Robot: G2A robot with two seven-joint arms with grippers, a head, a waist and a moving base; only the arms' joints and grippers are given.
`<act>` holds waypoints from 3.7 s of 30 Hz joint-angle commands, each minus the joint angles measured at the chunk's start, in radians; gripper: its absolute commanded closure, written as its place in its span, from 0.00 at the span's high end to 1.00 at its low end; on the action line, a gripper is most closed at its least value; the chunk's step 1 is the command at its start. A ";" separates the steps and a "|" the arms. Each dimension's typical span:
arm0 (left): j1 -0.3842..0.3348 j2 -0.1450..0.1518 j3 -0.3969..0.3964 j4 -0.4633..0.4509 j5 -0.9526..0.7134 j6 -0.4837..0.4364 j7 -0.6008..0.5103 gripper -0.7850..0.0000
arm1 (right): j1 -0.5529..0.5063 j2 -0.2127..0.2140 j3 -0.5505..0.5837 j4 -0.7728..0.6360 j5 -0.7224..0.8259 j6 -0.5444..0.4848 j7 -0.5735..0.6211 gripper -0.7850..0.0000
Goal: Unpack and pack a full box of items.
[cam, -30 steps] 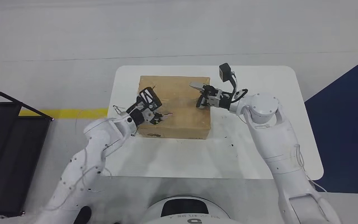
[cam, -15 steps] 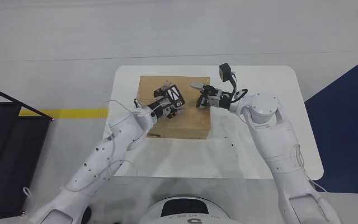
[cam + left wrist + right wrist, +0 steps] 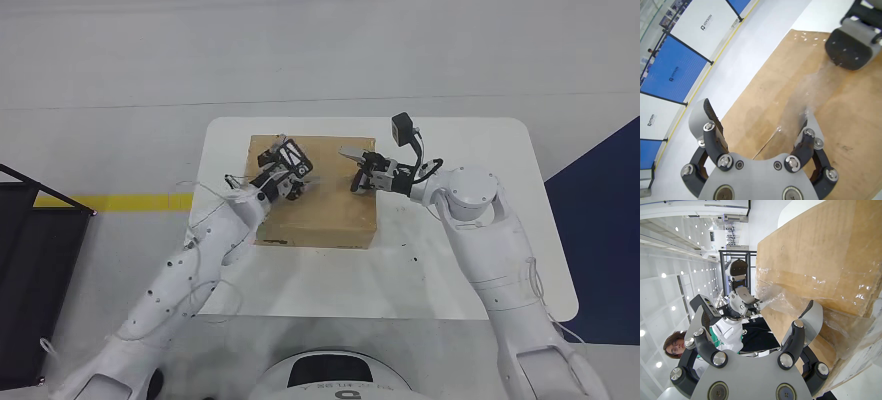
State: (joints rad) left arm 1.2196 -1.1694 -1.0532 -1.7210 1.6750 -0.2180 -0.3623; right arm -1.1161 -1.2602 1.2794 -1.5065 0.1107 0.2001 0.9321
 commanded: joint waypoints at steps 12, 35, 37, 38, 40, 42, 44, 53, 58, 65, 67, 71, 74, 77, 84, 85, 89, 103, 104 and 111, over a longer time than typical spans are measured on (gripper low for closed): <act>0.195 0.035 -0.247 -0.107 0.043 0.088 0.023 1.00 | 0.000 0.000 0.000 0.000 0.000 0.000 0.000 1.00; 0.420 0.026 -0.473 -0.115 -0.214 0.263 0.122 1.00 | 0.000 0.000 0.000 0.000 0.000 0.000 0.000 1.00; 0.420 0.022 -0.465 -0.125 -0.274 0.252 0.137 1.00 | 0.000 0.000 0.000 0.000 0.000 0.000 0.000 1.00; 0.420 0.022 -0.465 -0.125 -0.274 0.252 0.137 1.00 | 0.000 0.000 0.000 0.000 0.000 0.000 0.000 1.00; 0.420 0.022 -0.465 -0.125 -0.274 0.252 0.137 1.00 | 0.000 0.000 0.000 0.000 0.000 0.000 0.000 1.00; 0.420 0.022 -0.465 -0.125 -0.274 0.252 0.137 1.00 | 0.000 0.000 0.000 0.000 0.000 0.000 0.000 1.00; 0.420 0.022 -0.465 -0.125 -0.274 0.252 0.137 1.00 | 0.000 0.000 0.000 0.000 0.000 0.000 0.000 1.00; 0.390 0.018 -0.562 -0.068 -0.633 0.155 0.076 1.00 | 0.000 0.000 0.000 0.000 0.000 0.000 0.000 1.00; 0.327 0.023 -0.648 0.038 -1.177 -0.045 -0.213 1.00 | 0.000 0.000 0.000 0.000 0.000 0.000 0.000 1.00; 0.171 0.041 -0.680 0.272 -1.747 -0.103 -0.655 1.00 | 0.000 0.000 0.000 0.000 0.000 0.000 0.000 1.00; 0.131 0.043 -0.668 0.332 -1.822 -0.092 -0.716 1.00 | 0.000 0.000 0.000 0.000 0.000 0.000 0.000 1.00; 0.052 0.044 -0.630 0.446 -1.914 -0.022 -0.802 0.98 | 0.000 0.000 0.000 0.000 0.000 0.000 0.000 1.00; -0.008 0.044 -0.596 0.524 -1.950 0.012 -0.846 0.84 | 0.000 0.000 0.000 0.000 0.000 0.000 0.000 1.00; -0.056 0.041 -0.560 0.587 -1.969 0.018 -0.867 0.71 | 0.000 0.000 0.000 0.000 0.000 0.000 0.000 1.00; -0.126 0.037 -0.482 0.658 -1.921 -0.016 -0.852 0.62 | 0.000 0.000 0.000 0.000 0.000 0.000 0.000 1.00; -0.132 0.037 -0.474 0.661 -1.914 -0.022 -0.846 0.60 | 0.000 0.000 0.000 0.000 0.000 0.000 0.000 1.00; -0.160 0.033 -0.434 0.683 -1.895 -0.024 -0.823 0.48 | 0.000 0.000 0.000 0.000 0.000 0.000 0.000 1.00; -0.220 0.032 -0.374 0.717 -1.892 -0.082 -0.787 0.00 | 0.000 0.000 0.000 0.000 0.000 0.000 0.000 1.00; -0.216 0.035 -0.382 0.708 -1.892 -0.092 -0.784 0.00 | 0.000 0.000 0.000 0.000 0.000 0.000 0.000 1.00; -0.156 0.056 -0.425 0.607 -1.861 -0.147 -0.785 0.00 | -0.017 0.000 0.012 -0.011 0.024 -0.024 -0.031 1.00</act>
State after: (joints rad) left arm 1.0535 -1.1160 -1.4735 -1.0987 -0.1926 -0.3582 -1.1490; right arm -1.1219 -1.2603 1.2837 -1.5111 0.1182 0.1921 0.9230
